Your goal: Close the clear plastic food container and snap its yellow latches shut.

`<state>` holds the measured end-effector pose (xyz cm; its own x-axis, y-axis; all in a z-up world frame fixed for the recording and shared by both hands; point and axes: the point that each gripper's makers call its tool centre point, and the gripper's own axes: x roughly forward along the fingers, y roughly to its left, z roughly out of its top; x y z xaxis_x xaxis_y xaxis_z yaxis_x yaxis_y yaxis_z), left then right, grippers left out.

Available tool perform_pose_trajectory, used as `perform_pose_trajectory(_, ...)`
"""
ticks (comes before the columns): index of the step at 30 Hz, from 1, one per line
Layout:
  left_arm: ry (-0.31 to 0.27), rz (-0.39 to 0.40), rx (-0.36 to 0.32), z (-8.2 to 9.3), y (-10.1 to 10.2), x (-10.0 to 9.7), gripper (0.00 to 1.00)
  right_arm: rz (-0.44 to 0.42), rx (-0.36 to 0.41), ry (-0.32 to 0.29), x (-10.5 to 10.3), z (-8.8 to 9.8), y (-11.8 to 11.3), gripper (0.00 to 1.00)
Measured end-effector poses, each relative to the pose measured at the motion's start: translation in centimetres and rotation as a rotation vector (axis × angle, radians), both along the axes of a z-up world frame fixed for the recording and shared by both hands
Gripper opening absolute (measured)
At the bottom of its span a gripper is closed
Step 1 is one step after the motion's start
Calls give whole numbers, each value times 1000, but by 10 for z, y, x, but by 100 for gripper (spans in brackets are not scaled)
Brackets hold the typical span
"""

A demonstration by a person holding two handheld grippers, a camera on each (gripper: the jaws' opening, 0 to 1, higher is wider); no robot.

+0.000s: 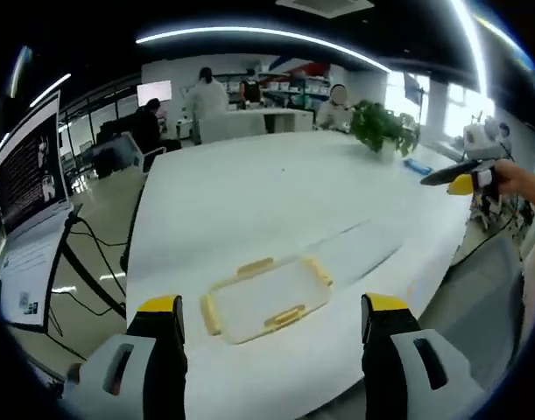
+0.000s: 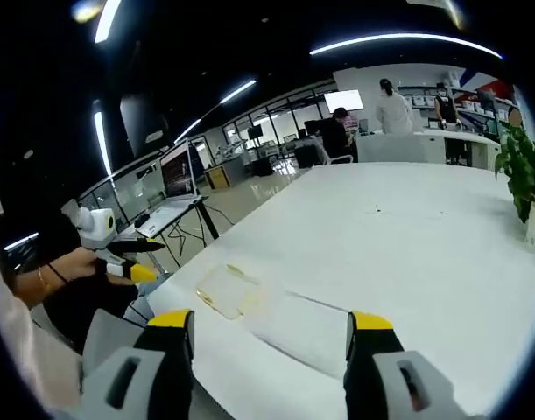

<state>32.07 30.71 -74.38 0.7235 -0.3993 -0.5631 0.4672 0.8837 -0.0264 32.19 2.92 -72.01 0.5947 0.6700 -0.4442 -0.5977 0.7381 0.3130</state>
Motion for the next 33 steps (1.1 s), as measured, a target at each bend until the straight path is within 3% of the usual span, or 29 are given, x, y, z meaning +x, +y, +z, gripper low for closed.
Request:
perform_pose_trajectory(15,81,-133,128,-27,23,13,81,123,10,2,25,-5,52,70)
perform_pose_trajectory(17,103,-159,133,-30,24,15,81,159,-25,1,25,-10,60,70)
perform_pose_trajectory(19,118,-222,215,-35,27,15,80,181,-40,1,27,-13,68,70)
perform_pose_trajectory(22,134,-281,280,-42,30,18,79,217,-72,-4,30,-18,78,70)
perform_pose_trajectory(32,170,-386,336,-59,36,32,77,390,-155,-17,25,-33,123,69)
perform_pose_trajectory(33,175,-403,347,-61,36,33,77,421,-202,-32,26,-39,126,69)
